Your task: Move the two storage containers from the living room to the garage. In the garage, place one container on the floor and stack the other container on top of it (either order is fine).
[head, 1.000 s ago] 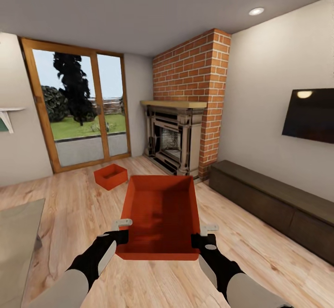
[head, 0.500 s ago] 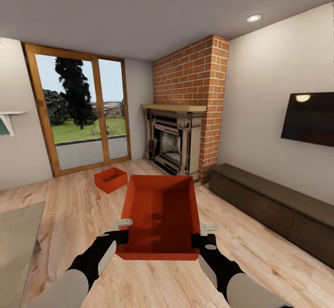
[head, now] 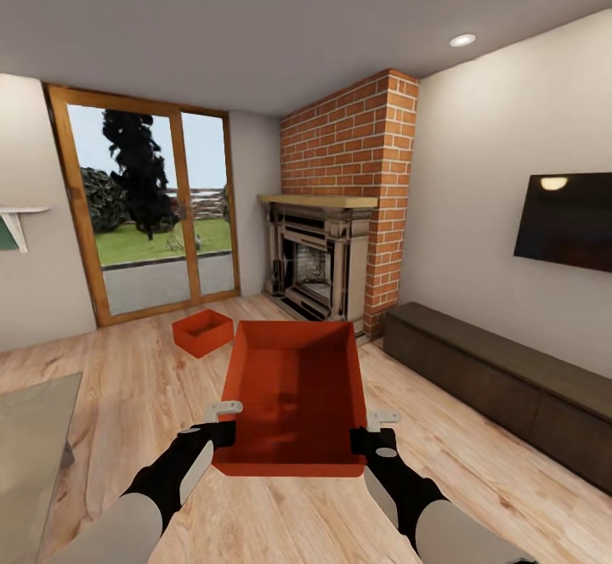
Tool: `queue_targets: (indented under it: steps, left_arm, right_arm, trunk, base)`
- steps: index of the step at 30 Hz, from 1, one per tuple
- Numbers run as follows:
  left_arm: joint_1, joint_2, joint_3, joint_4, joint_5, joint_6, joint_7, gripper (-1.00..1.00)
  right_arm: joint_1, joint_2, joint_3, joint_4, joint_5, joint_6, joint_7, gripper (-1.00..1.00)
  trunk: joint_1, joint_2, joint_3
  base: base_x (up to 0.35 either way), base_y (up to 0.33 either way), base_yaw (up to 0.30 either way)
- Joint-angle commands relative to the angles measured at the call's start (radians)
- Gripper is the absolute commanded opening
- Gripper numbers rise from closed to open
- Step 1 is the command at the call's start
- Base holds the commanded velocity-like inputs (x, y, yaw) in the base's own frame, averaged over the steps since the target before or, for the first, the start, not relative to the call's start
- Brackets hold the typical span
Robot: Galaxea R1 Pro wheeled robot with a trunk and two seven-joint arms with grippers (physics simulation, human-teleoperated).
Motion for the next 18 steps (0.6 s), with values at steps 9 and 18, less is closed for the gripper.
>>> queue_targets:
  steps: [9,18]
  left_arm:
    - [-0.001,0.002,0.002,-0.002,-0.013,0.008,0.023,-1.0]
    - [-0.001,0.002,0.002,-0.001,-0.013,0.008,0.023,-1.0]
  right_arm:
    - [-0.001,-0.003,-0.004,-0.002,0.003,0.0,-0.061,-1.0]
    - [-0.001,-0.004,-0.005,-0.002,0.003,0.001,-0.06,-1.0]
  trunk:
    - [0.0,-0.001,-0.001]
    - [0.0,-0.001,-0.001]
  base:
    - [0.0,0.0,0.0]
    - [0.0,0.0,0.0]
